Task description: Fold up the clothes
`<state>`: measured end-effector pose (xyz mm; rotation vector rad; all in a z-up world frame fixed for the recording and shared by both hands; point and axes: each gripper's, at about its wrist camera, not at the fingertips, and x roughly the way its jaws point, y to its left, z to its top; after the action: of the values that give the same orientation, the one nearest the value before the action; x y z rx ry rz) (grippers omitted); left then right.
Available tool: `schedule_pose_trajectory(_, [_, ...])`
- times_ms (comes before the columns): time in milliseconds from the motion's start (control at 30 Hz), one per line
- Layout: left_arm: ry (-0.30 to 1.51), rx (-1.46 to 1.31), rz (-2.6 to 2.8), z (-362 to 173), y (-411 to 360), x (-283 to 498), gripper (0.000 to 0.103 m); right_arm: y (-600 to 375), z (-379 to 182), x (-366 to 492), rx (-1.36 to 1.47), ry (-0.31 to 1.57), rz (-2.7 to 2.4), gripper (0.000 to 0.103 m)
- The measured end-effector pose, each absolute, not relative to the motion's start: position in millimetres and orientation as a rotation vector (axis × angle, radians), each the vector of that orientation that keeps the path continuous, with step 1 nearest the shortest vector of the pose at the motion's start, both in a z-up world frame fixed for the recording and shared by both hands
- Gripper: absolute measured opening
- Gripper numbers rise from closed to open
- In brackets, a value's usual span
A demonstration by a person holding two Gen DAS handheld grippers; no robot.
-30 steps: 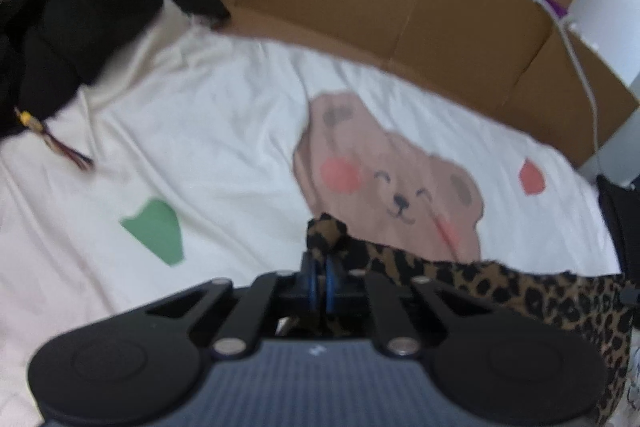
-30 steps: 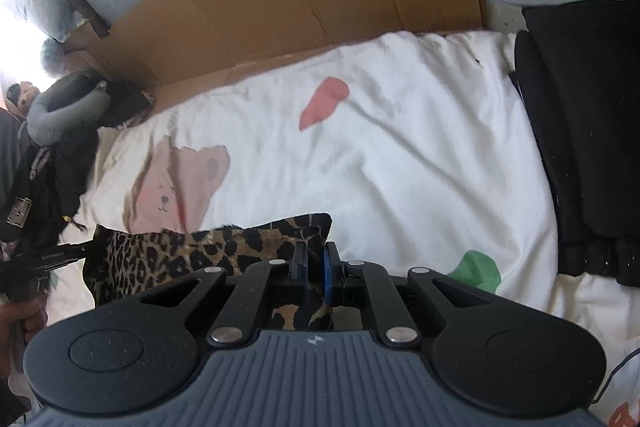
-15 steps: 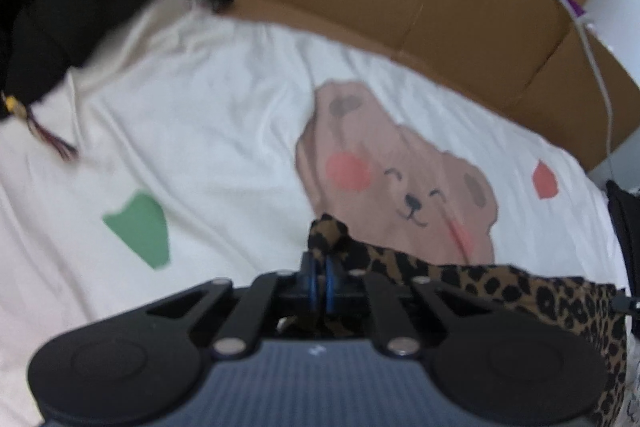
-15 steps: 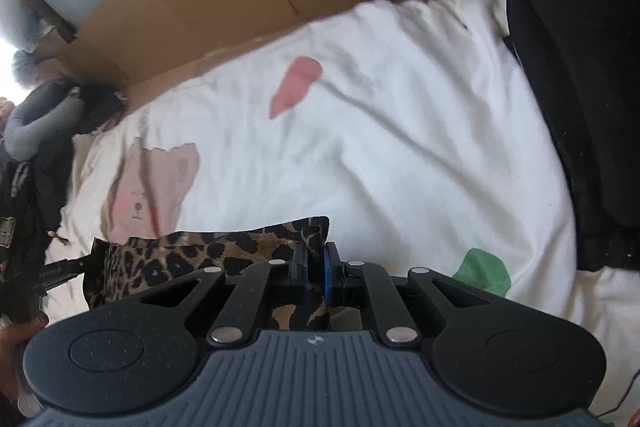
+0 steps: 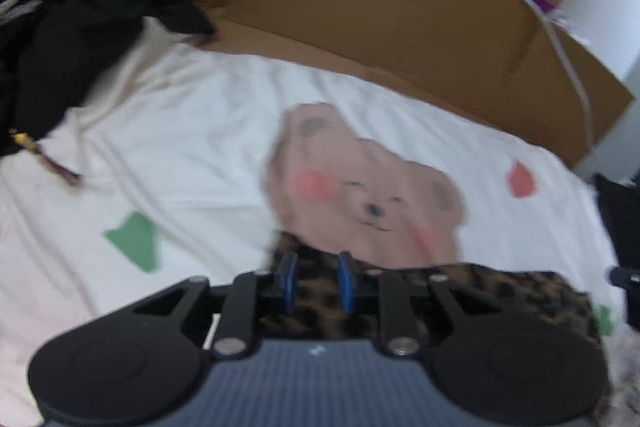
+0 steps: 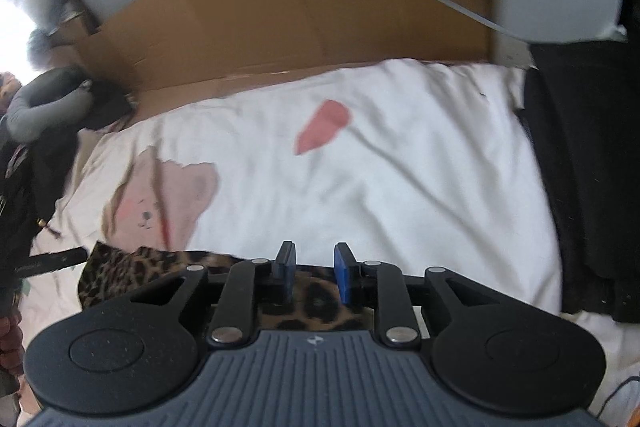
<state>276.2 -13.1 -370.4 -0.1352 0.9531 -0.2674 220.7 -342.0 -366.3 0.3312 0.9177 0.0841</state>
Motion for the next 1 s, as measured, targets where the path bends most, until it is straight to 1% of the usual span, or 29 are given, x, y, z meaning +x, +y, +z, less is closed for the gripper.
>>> schedule_pose_trajectory(200, [0.943, -0.088, -0.383, -367.1, -56.6, 260.2, 0.022, -312.0, -367.1, 221.7, 0.289, 0.923, 0.124, 0.023])
schedule_pose_trajectory(333, [0.981, -0.099, -0.448, -374.7, -79.8, 251.5, 0.022, -291.4, -367.7, 220.1, 0.266, 0.931, 0.157, 0.023])
schedule_pose_trajectory(533, [0.994, -0.032, -0.549, -379.3, -112.1, 243.6, 0.022, -257.6, -368.8, 220.8, 0.163, 0.941, 0.232, 0.023])
schedule_pose_trajectory(667, [0.998, -0.017, -0.545, -388.6, -119.6, 248.1, 0.022, -244.1, -374.8, 228.1, 0.110, 0.951, 0.248, 0.023])
schedule_pose_trajectory(833, [0.985, 0.034, -0.551, -402.3, -125.5, 250.6, 0.023, -240.5, -396.7, 242.5, 0.081, 1.018, 0.238, 0.025])
schedule_pose_trajectory(1000, [0.961, 0.083, -0.561, -411.5, -127.7, 252.4, 0.023, -237.8, -409.3, 240.1, 0.061, 0.994, 0.250, 0.025])
